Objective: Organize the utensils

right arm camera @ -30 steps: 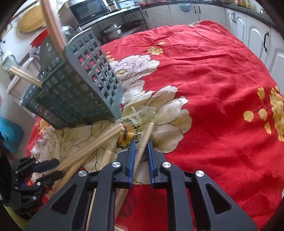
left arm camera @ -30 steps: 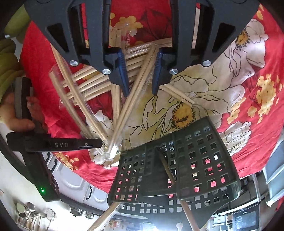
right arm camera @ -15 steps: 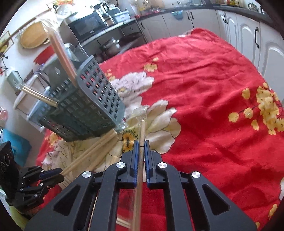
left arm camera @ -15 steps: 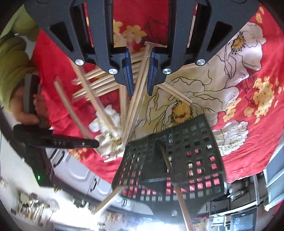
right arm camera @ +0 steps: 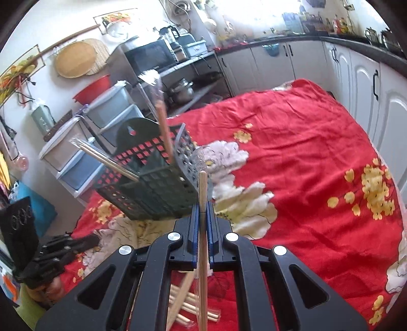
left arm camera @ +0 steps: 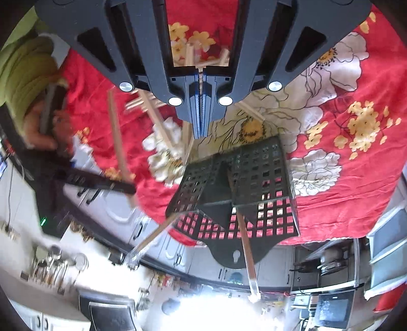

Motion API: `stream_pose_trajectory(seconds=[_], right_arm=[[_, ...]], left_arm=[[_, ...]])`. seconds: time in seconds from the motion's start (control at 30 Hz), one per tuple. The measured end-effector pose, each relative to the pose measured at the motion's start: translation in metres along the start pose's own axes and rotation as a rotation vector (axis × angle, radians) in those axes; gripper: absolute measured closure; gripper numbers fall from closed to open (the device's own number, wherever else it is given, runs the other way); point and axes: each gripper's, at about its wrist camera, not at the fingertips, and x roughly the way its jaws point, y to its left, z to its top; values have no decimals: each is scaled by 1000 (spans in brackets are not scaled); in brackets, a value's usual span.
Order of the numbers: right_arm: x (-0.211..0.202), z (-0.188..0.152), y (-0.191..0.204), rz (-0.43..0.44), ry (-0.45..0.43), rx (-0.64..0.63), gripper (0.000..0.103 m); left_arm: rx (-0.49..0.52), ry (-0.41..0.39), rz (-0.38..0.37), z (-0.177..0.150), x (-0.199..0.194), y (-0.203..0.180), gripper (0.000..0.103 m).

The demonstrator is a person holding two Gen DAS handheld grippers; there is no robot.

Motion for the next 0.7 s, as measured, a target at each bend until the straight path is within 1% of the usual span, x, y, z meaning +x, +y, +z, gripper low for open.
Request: stream_pose_trajectory(seconds=[0.07,0.1,0.13,0.2,0.3,0.4,0.5,0.7], right_arm=[[-6,3,4,14,-18,-3,97],[-9,4,5,24,-28,-3,97],[-12,6,7,32,-37,-5,97],[-19,8,11,43,-56,-14,97],[-29,13,18,68,-85,-22,97],[-39,18,26,86,-113,-36,97],[-47,23,32,100,-137,-42,97],[-63,30,46,124,-176,-67,97]], left_arm=[[11,39,12,-6,5,0,100],[10,49,15,-8,7,1,97],[9,56,24,-12,8,2,93],[1,64,28,-18,7,5,89],[6,75,32,-27,6,10,79],[14,107,31,-35,11,12,76],[36,132,39,-42,18,9,76],[47,141,58,-48,22,10,76]])
